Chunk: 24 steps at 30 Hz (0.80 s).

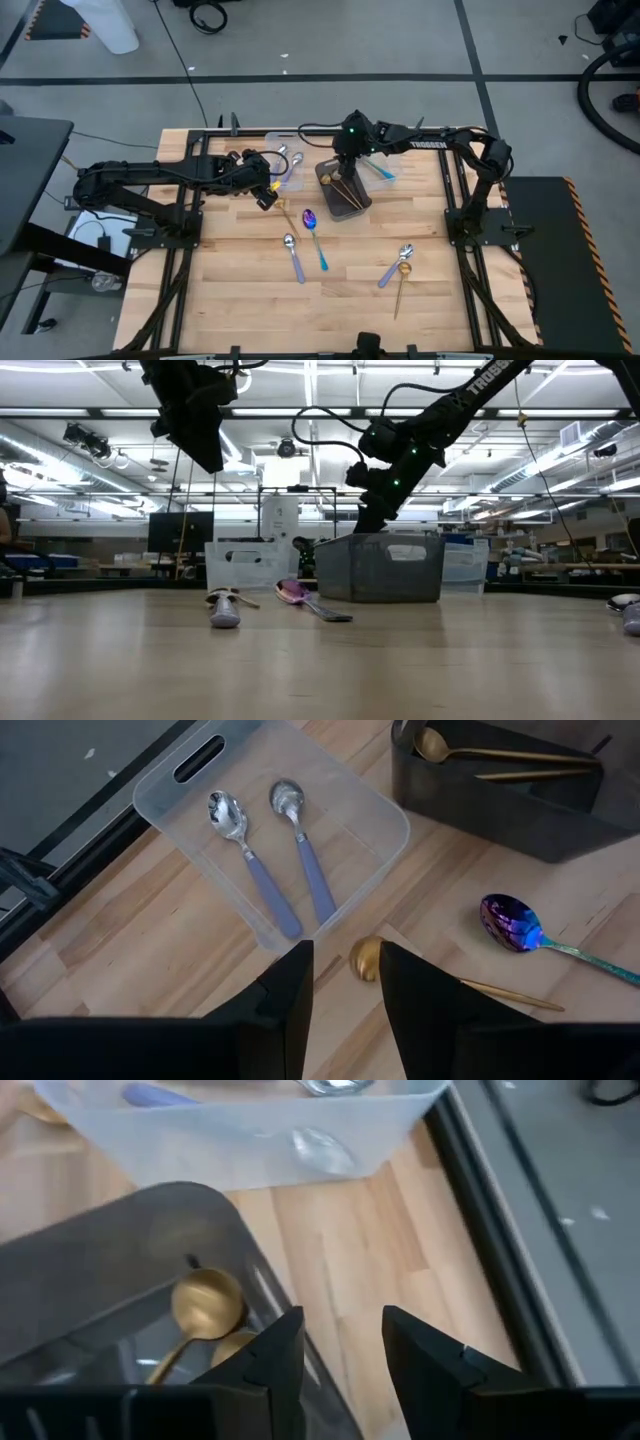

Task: Sort silverware by color (type)
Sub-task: Adjust the black bin

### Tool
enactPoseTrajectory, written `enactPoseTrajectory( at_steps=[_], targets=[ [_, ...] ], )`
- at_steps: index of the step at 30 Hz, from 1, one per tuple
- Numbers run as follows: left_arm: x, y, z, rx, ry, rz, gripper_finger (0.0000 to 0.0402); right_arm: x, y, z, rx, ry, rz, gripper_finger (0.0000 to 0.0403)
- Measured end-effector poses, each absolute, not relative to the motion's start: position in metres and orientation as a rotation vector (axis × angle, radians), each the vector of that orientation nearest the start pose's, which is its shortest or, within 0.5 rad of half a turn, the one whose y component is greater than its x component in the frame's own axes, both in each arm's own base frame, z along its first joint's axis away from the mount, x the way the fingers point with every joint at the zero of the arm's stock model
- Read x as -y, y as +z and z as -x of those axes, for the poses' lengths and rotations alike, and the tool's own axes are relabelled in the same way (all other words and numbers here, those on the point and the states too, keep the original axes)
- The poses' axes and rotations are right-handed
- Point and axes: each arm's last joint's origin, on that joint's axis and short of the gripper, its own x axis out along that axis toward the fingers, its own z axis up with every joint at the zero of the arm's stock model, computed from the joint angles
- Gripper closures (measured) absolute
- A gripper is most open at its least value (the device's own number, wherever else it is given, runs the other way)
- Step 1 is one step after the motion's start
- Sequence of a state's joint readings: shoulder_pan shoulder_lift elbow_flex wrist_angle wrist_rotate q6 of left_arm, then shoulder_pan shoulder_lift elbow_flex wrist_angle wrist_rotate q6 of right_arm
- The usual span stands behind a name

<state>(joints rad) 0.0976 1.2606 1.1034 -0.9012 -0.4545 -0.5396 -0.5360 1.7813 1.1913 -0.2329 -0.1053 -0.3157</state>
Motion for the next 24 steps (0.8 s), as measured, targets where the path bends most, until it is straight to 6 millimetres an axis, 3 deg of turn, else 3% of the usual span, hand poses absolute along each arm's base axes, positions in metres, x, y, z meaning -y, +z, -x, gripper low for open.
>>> enactPoseTrajectory(
  at_steps=[7, 11, 24],
  targets=[
    [-0.036, 0.294, -0.234, -0.884, 0.764, 0.288, 0.0276, 0.198, 0.193, -0.315, -0.806, -0.166, -0.019, 0.0257],
    [-0.036, 0.294, -0.234, -0.884, 0.764, 0.288, 0.0276, 0.194, 0.181, -0.309, -0.864, -0.191, -0.006, 0.0264],
    [-0.036, 0.294, -0.234, -0.884, 0.764, 0.287, 0.0276, 0.198, 0.184, -0.312, -0.803, -0.332, -0.108, 0.0361]
  ],
)
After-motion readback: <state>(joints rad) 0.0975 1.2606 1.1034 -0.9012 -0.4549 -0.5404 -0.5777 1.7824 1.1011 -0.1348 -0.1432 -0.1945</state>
